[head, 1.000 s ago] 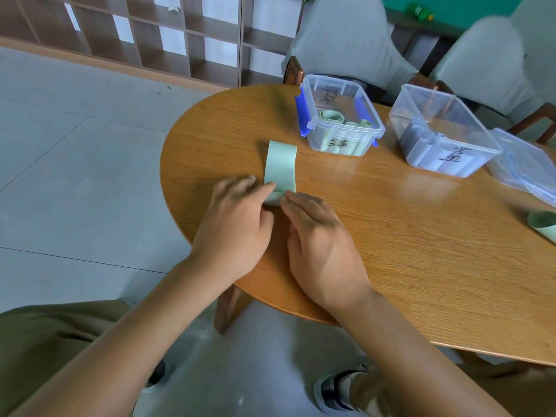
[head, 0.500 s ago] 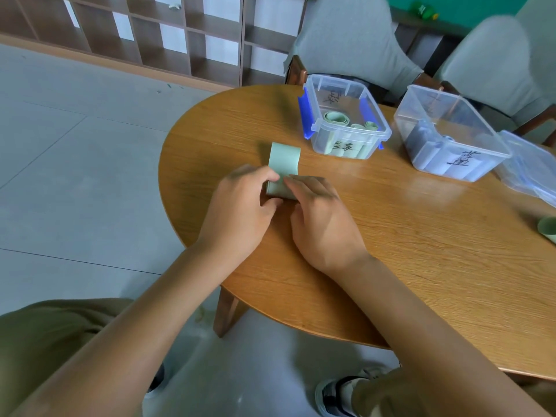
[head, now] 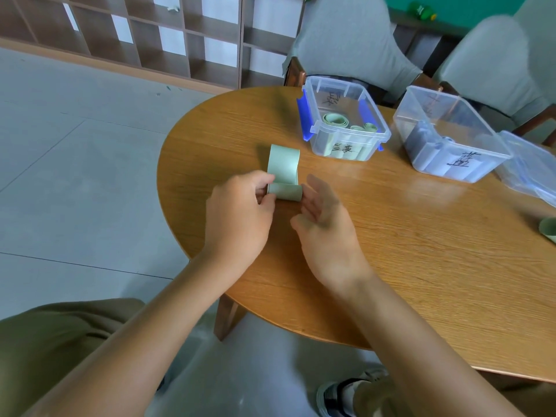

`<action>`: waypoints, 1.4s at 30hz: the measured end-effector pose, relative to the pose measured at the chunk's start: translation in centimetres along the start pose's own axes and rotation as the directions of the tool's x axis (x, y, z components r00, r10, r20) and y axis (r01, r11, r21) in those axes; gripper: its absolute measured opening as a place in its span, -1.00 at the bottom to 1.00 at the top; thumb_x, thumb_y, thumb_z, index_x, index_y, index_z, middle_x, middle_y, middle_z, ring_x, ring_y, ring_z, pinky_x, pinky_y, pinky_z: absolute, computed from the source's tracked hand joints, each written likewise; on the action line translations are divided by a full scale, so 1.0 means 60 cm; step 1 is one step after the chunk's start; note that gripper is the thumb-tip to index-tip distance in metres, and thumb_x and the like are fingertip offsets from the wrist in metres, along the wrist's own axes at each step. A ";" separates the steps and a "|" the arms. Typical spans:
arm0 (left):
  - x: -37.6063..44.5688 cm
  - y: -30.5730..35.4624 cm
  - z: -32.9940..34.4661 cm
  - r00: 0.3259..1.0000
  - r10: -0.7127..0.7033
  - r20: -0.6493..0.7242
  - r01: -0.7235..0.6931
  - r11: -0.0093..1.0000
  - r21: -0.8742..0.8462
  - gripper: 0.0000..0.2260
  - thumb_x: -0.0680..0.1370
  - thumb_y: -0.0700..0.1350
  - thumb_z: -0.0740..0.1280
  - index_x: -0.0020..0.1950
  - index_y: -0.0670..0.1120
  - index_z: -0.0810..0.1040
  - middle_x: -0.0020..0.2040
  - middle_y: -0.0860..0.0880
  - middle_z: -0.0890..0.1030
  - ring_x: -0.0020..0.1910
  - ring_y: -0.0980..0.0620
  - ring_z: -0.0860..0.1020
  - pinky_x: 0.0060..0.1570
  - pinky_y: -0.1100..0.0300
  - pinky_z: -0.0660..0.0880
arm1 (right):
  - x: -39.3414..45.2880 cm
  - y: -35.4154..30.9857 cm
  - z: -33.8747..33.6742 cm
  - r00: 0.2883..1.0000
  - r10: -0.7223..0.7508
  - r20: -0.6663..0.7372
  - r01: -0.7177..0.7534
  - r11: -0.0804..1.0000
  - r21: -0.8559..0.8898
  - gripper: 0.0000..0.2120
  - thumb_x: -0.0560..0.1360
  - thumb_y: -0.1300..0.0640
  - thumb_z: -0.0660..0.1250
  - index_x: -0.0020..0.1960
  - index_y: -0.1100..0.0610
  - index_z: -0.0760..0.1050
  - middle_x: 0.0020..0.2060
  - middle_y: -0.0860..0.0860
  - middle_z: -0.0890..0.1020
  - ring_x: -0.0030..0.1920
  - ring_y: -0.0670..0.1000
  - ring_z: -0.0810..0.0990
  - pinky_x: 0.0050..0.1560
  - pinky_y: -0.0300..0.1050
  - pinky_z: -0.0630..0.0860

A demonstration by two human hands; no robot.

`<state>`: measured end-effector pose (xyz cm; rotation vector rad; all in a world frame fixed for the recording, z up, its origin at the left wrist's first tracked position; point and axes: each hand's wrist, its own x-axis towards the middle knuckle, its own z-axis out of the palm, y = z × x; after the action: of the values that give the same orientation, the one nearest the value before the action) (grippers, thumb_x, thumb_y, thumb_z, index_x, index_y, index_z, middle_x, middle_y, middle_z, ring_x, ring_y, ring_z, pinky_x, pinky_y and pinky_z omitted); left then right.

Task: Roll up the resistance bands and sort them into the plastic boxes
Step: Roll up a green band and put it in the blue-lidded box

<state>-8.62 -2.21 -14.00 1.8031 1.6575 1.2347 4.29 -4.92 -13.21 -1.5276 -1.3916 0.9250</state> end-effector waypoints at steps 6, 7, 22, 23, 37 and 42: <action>-0.026 0.040 -0.021 0.948 -0.134 0.289 0.225 0.924 -0.309 -0.53 0.60 -0.36 0.17 0.40 0.06 0.48 -0.01 0.44 0.54 -0.05 0.59 0.48 0.00 0.64 0.33 | -0.004 -0.003 -0.002 0.998 -0.012 -0.056 0.005 0.994 -0.113 -0.40 0.50 0.36 0.22 0.47 -0.04 0.31 -0.15 -0.38 0.51 -0.06 -0.44 0.52 0.05 -0.46 0.39; -0.030 0.044 -0.021 0.937 -0.143 0.320 0.249 0.914 -0.321 -0.53 0.60 -0.36 0.16 0.30 0.17 0.49 -0.10 0.50 0.52 -0.07 0.62 0.45 0.00 0.63 0.32 | -0.004 -0.004 -0.004 0.998 -0.010 -0.062 0.003 0.992 -0.126 -0.41 0.50 0.35 0.22 0.48 -0.01 0.32 -0.16 -0.38 0.52 -0.04 -0.41 0.53 0.08 -0.44 0.41; -0.055 0.065 -0.023 0.875 -0.254 0.411 0.427 0.807 -0.409 -0.67 0.64 -0.17 0.12 0.28 0.17 0.48 -0.12 0.40 0.51 0.07 0.35 0.47 0.08 0.34 0.35 | -0.033 0.003 -0.005 0.998 -0.045 -0.035 0.034 0.963 -0.268 -0.43 0.47 0.34 0.22 0.47 0.12 0.36 0.29 0.06 0.58 0.31 0.04 0.54 0.35 0.00 0.45; -0.057 0.067 -0.025 0.879 -0.257 0.403 0.420 0.817 -0.396 -0.63 0.65 -0.15 0.12 0.42 0.11 0.42 -0.05 0.36 0.47 0.10 0.31 0.46 0.09 0.34 0.35 | -0.035 0.004 -0.005 0.998 -0.057 -0.030 0.046 0.956 -0.289 -0.44 0.47 0.35 0.21 0.46 0.12 0.37 0.29 0.06 0.59 0.31 0.03 0.54 0.35 -0.04 0.44; -0.050 0.037 -0.017 0.967 -0.022 0.254 0.015 0.999 0.031 -0.63 0.59 -0.18 0.17 0.38 -0.03 0.51 -0.02 0.03 0.61 -0.03 0.02 0.52 -0.06 0.23 0.34 | -0.023 0.011 -0.011 0.968 -0.235 0.092 0.243 0.765 -0.596 -0.41 0.46 0.37 0.16 0.48 0.14 0.35 0.48 0.18 0.33 0.48 0.20 0.25 0.51 -0.01 0.21; -0.041 0.020 -0.006 0.952 0.090 0.292 -0.173 0.947 0.271 -0.52 0.58 -0.13 0.12 0.52 -0.08 0.38 0.52 -0.16 0.37 0.47 -0.13 0.29 0.44 0.10 0.22 | -0.003 0.011 -0.013 0.955 -0.274 0.114 0.268 0.630 -0.729 -0.42 0.49 0.24 0.20 0.51 0.05 0.29 0.46 0.07 0.25 0.37 0.15 0.18 0.40 0.02 0.33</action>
<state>-7.95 -4.85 -13.69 2.1824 1.6456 0.7660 5.25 -5.21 -13.53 -1.7960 -2.0785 0.1214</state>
